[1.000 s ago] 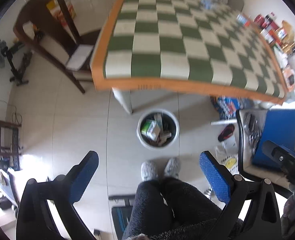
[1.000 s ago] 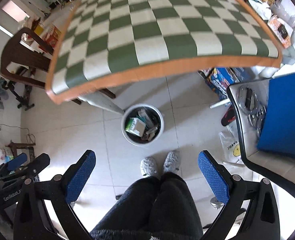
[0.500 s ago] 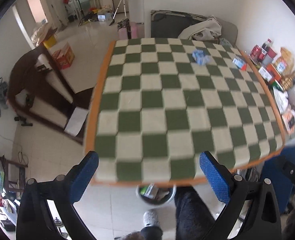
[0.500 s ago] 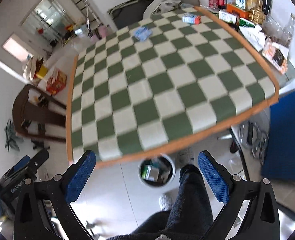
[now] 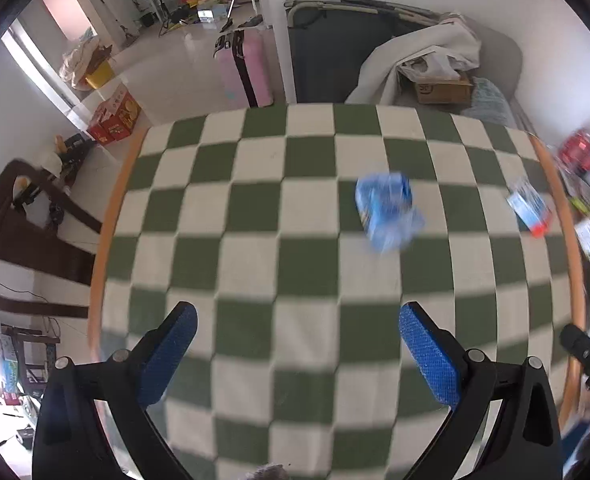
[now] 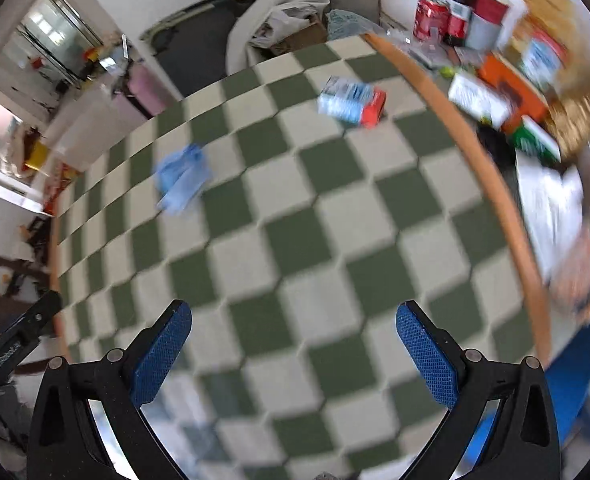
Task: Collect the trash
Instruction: 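Move both tools back over the table, then grasp the blue plastic bag with the left tool while the right tool grasps the milk carton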
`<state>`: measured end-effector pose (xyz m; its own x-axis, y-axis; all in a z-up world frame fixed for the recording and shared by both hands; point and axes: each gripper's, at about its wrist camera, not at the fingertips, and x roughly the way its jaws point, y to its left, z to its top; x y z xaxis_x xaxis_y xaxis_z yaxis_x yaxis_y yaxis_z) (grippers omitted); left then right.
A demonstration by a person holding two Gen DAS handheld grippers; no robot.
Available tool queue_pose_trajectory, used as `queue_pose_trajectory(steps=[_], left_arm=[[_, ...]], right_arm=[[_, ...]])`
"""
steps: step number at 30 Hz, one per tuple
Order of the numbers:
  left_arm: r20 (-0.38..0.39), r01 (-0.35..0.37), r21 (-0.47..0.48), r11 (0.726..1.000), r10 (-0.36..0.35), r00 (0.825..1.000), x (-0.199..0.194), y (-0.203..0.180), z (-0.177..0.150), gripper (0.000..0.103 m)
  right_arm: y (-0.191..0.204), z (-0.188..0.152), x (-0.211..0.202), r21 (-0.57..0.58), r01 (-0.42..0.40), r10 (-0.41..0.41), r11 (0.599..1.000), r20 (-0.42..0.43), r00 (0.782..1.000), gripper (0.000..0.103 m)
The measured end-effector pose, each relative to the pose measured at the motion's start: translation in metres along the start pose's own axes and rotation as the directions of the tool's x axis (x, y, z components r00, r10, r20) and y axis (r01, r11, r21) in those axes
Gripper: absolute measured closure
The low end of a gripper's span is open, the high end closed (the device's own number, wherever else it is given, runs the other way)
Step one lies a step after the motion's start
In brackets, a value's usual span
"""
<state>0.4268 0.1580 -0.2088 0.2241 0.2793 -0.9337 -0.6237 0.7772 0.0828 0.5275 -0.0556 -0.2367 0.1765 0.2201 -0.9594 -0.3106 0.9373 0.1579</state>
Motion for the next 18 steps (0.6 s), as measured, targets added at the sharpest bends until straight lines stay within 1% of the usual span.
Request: queue_pose_trajectory(steps=[1, 3, 5, 6, 7, 8, 12, 14, 18], left_arm=[[-0.003, -0.017, 0.002, 1.0, 0.017, 1.0, 0.009, -0.009, 0.011, 0.0], [-0.014, -0.04, -0.001, 0.999, 0.04, 0.999, 0.027, -0.026, 0.031, 0.0], [-0.023, -0.075, 0.003, 0.997, 0.075, 0.997, 0.047, -0.041, 0.048, 0.0], [-0.027, -0.085, 0.008, 0.996, 0.085, 0.996, 0.054, -0.047, 0.055, 0.0], [-0.037, -0.101, 0.016, 0.995, 0.102, 0.994, 0.065, -0.053, 0.061, 0.0], [-0.048, -0.106, 0.023, 0.994, 0.107, 0.993, 0.072, -0.058, 0.064, 0.0], [-0.092, -0.121, 0.037, 0.992, 0.124, 0.988, 0.1, -0.071, 0.077, 0.0], [-0.112, -0.128, 0.035, 0.991, 0.131, 0.985, 0.112, -0.072, 0.08, 0.0], [-0.14, -0.132, 0.021, 0.991, 0.133, 0.981, 0.121, -0.071, 0.083, 0.0]], right_arm=[[-0.003, 0.014, 0.007, -0.01, 0.014, -0.014, 1.0, -0.002, 1.0, 0.0], [-0.012, 0.065, 0.034, -0.049, 0.068, -0.069, 0.996, -0.011, 0.998, 0.0], [-0.015, 0.095, 0.056, -0.09, 0.113, -0.117, 0.989, -0.032, 0.993, 0.0], [-0.017, 0.118, 0.075, -0.128, 0.156, -0.162, 0.979, -0.041, 0.986, 0.0], [-0.018, 0.127, 0.084, -0.151, 0.179, -0.188, 0.972, -0.046, 0.981, 0.0], [-0.019, 0.146, 0.103, -0.194, 0.218, -0.233, 0.957, -0.06, 0.971, 0.0], [-0.021, 0.183, 0.149, -0.285, 0.273, -0.308, 0.919, -0.088, 0.947, 0.0], [-0.021, 0.196, 0.168, -0.315, 0.273, -0.319, 0.909, -0.104, 0.942, 0.0], [-0.02, 0.214, 0.196, -0.363, 0.253, -0.312, 0.897, -0.112, 0.944, 0.0]])
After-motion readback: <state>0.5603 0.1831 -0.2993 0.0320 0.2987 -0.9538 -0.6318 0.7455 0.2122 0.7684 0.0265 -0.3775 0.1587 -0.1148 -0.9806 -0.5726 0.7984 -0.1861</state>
